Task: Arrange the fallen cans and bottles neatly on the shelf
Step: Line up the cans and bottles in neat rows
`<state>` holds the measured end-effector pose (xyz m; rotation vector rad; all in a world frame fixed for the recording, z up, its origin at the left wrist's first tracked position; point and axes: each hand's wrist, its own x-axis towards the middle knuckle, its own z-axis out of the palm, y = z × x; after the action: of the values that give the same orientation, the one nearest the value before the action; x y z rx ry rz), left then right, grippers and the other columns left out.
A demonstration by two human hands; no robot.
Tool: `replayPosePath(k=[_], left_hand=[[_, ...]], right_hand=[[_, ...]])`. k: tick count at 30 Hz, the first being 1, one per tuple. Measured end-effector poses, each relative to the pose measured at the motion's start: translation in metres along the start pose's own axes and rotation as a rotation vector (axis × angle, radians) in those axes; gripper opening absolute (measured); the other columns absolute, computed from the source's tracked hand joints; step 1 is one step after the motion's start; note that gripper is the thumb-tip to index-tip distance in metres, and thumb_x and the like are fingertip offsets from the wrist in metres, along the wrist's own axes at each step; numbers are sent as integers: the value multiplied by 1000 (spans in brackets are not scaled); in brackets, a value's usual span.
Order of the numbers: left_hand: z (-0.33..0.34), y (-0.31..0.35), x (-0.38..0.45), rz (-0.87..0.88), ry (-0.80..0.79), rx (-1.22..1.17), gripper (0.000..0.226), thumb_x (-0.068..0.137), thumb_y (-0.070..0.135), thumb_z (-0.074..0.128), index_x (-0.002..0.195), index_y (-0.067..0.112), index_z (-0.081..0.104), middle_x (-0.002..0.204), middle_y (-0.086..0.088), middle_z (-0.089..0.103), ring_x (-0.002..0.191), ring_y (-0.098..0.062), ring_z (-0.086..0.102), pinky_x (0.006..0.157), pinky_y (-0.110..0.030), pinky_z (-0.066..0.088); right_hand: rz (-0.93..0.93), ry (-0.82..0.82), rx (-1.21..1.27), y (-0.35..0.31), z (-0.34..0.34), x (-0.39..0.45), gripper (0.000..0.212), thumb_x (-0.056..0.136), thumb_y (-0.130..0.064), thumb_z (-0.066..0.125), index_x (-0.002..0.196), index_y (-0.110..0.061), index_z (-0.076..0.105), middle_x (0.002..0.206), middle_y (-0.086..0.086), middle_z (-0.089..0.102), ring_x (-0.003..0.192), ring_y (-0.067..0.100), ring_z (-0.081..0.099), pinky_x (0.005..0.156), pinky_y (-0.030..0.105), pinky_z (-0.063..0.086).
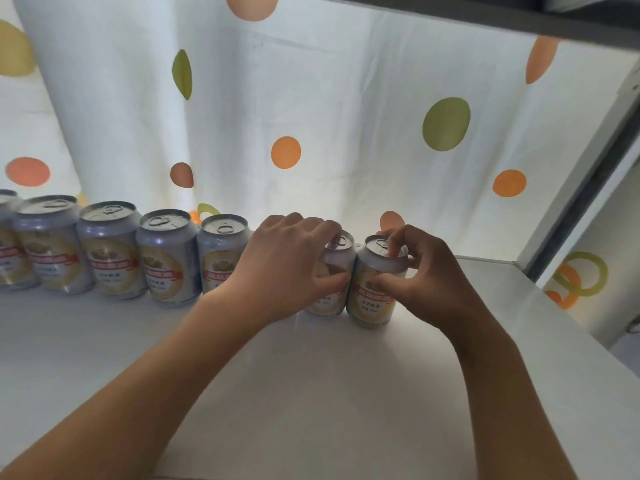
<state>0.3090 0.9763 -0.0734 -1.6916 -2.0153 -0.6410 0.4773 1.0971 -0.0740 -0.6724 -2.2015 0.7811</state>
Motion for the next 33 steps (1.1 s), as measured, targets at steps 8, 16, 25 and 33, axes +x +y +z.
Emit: replayPosePath(k=[8,16,25,33], left_hand=[[1,-1,0,83,-12,-30,53,86,59,50,125,23,55,134,4,57,124,-16,51,118,-43,20],[-64,-55,-85,32,177,-141,53,93,53,38,136,23,46,152,4,37,143,-14,27,119,-38,19],[-190,-199,-252,-134,202,135,50,92,45,41,133,19,48,151,-4,39,143,-22,29,114,-51,29],[-296,-329,-420,-382,217,381,49,91,40,43,130,13,52,146,-10,45,139,-27,36,112,-52,30]], right_hand=[[-85,181,-65,-8,7,-7,19,76,-30,64,91,-25,53,120,-10,61,116,8,55,95,22,45],[-394,388,-425,-87,65,-51,38,101,-24,33,118,-12,65,137,8,59,131,23,50,113,44,34],[-568,117,-362,-260,254,-80,46,102,-28,30,139,-15,53,150,6,46,144,19,33,122,36,16],[-781,1,-133,-406,444,-117,44,101,-27,34,137,-11,56,146,10,50,139,24,41,118,42,25]])
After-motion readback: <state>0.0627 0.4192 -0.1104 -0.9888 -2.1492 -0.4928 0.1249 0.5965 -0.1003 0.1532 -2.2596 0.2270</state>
